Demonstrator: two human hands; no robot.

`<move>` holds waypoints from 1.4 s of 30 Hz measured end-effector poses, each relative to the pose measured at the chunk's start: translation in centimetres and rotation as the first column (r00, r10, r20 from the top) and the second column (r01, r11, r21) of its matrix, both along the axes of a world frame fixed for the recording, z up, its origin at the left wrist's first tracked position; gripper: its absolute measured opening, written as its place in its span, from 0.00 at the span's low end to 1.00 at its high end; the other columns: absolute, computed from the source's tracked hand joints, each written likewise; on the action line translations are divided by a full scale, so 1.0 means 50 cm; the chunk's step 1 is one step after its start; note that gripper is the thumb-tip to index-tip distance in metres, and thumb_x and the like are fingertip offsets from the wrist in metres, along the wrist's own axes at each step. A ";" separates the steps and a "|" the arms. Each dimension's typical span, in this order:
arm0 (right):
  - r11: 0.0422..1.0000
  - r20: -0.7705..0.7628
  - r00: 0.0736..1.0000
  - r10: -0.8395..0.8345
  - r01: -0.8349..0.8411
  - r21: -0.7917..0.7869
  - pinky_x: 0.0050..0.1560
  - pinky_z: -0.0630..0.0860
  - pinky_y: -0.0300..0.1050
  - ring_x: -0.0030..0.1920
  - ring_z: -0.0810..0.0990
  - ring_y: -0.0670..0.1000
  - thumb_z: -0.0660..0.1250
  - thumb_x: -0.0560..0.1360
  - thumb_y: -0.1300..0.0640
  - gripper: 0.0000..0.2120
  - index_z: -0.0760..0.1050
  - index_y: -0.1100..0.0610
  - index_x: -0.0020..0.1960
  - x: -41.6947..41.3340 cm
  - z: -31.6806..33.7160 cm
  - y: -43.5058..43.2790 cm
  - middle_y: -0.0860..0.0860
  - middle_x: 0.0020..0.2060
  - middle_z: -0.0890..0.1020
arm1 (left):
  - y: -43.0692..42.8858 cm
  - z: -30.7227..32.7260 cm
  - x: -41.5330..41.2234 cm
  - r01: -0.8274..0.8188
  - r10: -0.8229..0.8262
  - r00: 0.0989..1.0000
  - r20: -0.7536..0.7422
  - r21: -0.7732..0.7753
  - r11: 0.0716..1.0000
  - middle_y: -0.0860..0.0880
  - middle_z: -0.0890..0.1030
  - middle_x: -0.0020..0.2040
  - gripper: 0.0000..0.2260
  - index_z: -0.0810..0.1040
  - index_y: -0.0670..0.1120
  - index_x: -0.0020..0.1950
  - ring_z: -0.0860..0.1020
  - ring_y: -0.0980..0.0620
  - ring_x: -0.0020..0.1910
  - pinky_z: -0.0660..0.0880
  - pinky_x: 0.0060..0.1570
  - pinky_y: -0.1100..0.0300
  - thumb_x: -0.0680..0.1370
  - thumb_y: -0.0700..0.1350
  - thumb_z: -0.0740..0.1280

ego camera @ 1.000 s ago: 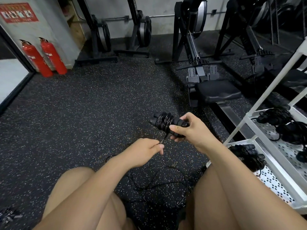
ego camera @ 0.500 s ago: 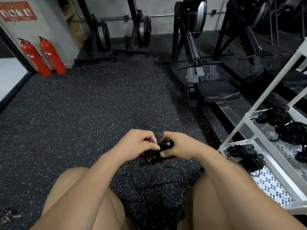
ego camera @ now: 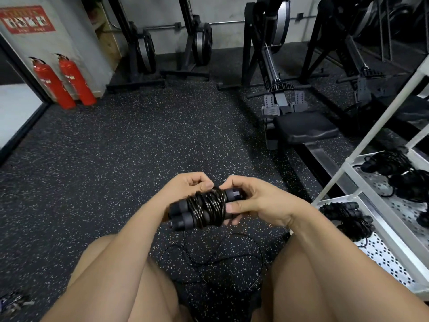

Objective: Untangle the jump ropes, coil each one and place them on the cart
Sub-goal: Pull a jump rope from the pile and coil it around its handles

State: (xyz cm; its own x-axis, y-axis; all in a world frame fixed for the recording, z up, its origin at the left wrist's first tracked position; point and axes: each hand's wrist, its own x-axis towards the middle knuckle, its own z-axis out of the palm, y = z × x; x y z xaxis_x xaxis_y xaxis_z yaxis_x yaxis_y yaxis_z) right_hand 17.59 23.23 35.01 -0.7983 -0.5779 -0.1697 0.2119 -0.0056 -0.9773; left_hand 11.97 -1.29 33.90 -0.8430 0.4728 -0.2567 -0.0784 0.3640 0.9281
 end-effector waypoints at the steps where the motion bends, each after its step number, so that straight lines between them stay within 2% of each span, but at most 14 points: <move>1: 0.999 0.008 1.000 -0.025 0.026 -0.035 0.46 0.86 0.48 0.50 0.86 0.65 0.71 0.81 0.70 0.16 0.72 0.69 0.66 -0.001 0.001 0.001 0.68 0.55 0.84 | 0.005 0.000 0.002 -0.028 0.025 0.998 0.059 0.051 0.998 0.48 0.83 0.40 0.09 0.81 0.44 0.45 0.81 0.54 0.36 0.79 0.37 0.60 0.85 0.43 0.68; 5: 0.973 0.038 0.986 -0.161 0.165 -0.161 0.45 0.86 0.46 0.48 0.86 0.64 0.71 0.80 0.70 0.17 0.72 0.71 0.66 -0.005 0.005 -0.006 0.69 0.54 0.83 | 0.008 -0.023 0.017 -0.068 0.065 0.997 0.036 0.119 0.991 0.37 0.80 0.46 0.07 0.79 0.35 0.53 0.79 0.45 0.47 0.81 0.51 0.52 0.86 0.36 0.63; 8: 0.910 0.095 0.945 -0.311 0.326 -0.257 0.45 0.86 0.45 0.49 0.87 0.64 0.72 0.79 0.69 0.14 0.73 0.68 0.63 -0.012 0.003 -0.016 0.68 0.54 0.84 | 0.030 -0.037 0.022 -0.173 0.173 0.984 0.048 0.010 0.985 0.52 0.74 0.33 0.12 0.75 0.45 0.48 0.69 0.53 0.35 0.71 0.41 0.57 0.88 0.37 0.57; 11: 0.830 0.172 0.880 -0.442 0.474 -0.294 0.43 0.86 0.44 0.47 0.87 0.64 0.71 0.79 0.70 0.10 0.74 0.62 0.58 -0.017 -0.001 -0.026 0.70 0.54 0.83 | 0.068 -0.029 0.033 -0.147 0.145 0.988 0.048 0.034 0.989 0.54 0.69 0.31 0.09 0.72 0.46 0.50 0.66 0.56 0.30 0.67 0.35 0.60 0.88 0.38 0.57; 14: 0.845 0.099 0.861 -0.498 0.508 -0.166 0.48 0.85 0.49 0.48 0.87 0.63 0.74 0.78 0.70 0.12 0.74 0.61 0.56 -0.024 -0.015 -0.023 0.70 0.54 0.84 | 0.080 -0.036 0.038 -0.134 0.136 0.990 0.044 -0.054 0.990 0.55 0.71 0.29 0.12 0.71 0.47 0.44 0.68 0.55 0.29 0.66 0.38 0.55 0.87 0.39 0.58; 17: 0.881 -0.078 0.887 -0.455 0.461 0.106 0.52 0.83 0.57 0.47 0.85 0.56 0.80 0.72 0.70 0.17 0.74 0.60 0.53 -0.032 -0.031 -0.004 0.58 0.46 0.85 | 0.064 -0.046 0.043 -0.090 0.105 0.992 0.075 -0.185 0.979 0.55 0.74 0.29 0.10 0.73 0.48 0.44 0.70 0.50 0.34 0.66 0.43 0.52 0.84 0.38 0.60; 19: 0.908 -0.085 0.925 -0.370 0.380 0.177 0.59 0.83 0.64 0.51 0.86 0.59 0.82 0.68 0.70 0.24 0.73 0.58 0.57 -0.032 -0.031 0.007 0.59 0.51 0.86 | 0.054 -0.048 0.045 -0.096 0.118 0.990 0.081 -0.232 0.968 0.54 0.76 0.30 0.09 0.73 0.47 0.46 0.72 0.49 0.38 0.67 0.45 0.51 0.82 0.36 0.60; 21: 0.932 -0.048 0.962 -0.268 0.271 0.239 0.63 0.83 0.62 0.58 0.87 0.60 0.82 0.67 0.68 0.36 0.71 0.51 0.68 -0.028 -0.028 0.012 0.59 0.60 0.86 | 0.053 -0.045 0.047 -0.099 0.118 0.992 0.052 -0.278 0.956 0.52 0.78 0.30 0.11 0.74 0.46 0.44 0.74 0.49 0.37 0.68 0.44 0.53 0.82 0.35 0.59; 23: 0.908 -0.101 0.976 -0.193 0.217 0.359 0.60 0.85 0.60 0.59 0.87 0.59 0.82 0.66 0.63 0.40 0.71 0.43 0.72 -0.024 -0.030 0.009 0.54 0.59 0.87 | 0.058 -0.045 0.050 -0.079 0.092 0.995 0.025 -0.321 0.944 0.50 0.79 0.30 0.14 0.75 0.46 0.39 0.74 0.49 0.35 0.68 0.41 0.54 0.81 0.34 0.59; 25: 0.865 -0.191 0.961 -0.200 0.265 0.426 0.57 0.85 0.63 0.57 0.87 0.60 0.81 0.65 0.56 0.31 0.77 0.44 0.65 -0.023 -0.031 0.000 0.52 0.54 0.88 | 0.063 -0.046 0.051 -0.084 0.095 0.995 0.013 -0.345 0.935 0.50 0.79 0.29 0.13 0.75 0.45 0.39 0.74 0.49 0.32 0.68 0.37 0.56 0.81 0.34 0.59; 30: 0.770 -0.268 0.874 -0.406 0.485 0.415 0.54 0.85 0.64 0.48 0.87 0.56 0.80 0.61 0.50 0.22 0.80 0.44 0.53 -0.028 -0.033 -0.021 0.51 0.46 0.88 | 0.078 -0.048 0.045 -0.188 0.183 0.982 -0.044 -0.252 0.949 0.51 0.77 0.30 0.11 0.76 0.46 0.45 0.73 0.50 0.31 0.68 0.35 0.56 0.85 0.38 0.59; 33: 0.684 -0.366 0.831 -0.418 0.553 0.475 0.46 0.83 0.52 0.43 0.85 0.50 0.80 0.65 0.51 0.22 0.77 0.44 0.55 -0.026 -0.034 -0.033 0.47 0.43 0.87 | 0.086 -0.051 0.045 -0.218 0.214 0.976 -0.045 -0.214 0.952 0.51 0.77 0.32 0.13 0.76 0.50 0.44 0.72 0.53 0.31 0.67 0.33 0.56 0.87 0.41 0.59; 36: 0.580 -0.454 0.759 -0.467 0.650 0.491 0.34 0.72 0.33 0.42 0.83 0.44 0.80 0.69 0.54 0.23 0.73 0.46 0.59 -0.025 -0.025 -0.032 0.44 0.44 0.85 | 0.091 -0.047 0.052 -0.202 0.195 0.979 -0.057 -0.150 0.968 0.53 0.76 0.32 0.14 0.77 0.47 0.45 0.70 0.55 0.30 0.66 0.34 0.57 0.88 0.48 0.61; 42: 0.548 -0.427 0.797 -0.427 0.604 0.579 0.33 0.71 0.43 0.42 0.82 0.50 0.79 0.70 0.53 0.28 0.63 0.52 0.58 -0.026 -0.027 -0.051 0.49 0.45 0.83 | 0.090 -0.057 0.050 -0.247 0.230 0.965 -0.123 -0.143 0.958 0.54 0.75 0.31 0.14 0.77 0.49 0.41 0.68 0.51 0.32 0.64 0.38 0.53 0.86 0.47 0.64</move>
State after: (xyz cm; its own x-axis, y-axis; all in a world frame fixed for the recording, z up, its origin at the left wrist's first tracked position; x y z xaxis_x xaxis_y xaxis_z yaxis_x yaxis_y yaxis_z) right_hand 16.29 20.70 33.64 -0.9830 0.1461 -0.1114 0.1781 0.6092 -0.7728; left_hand 14.45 3.20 31.05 -0.9523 0.2156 -0.2161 -0.0867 0.4875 0.8688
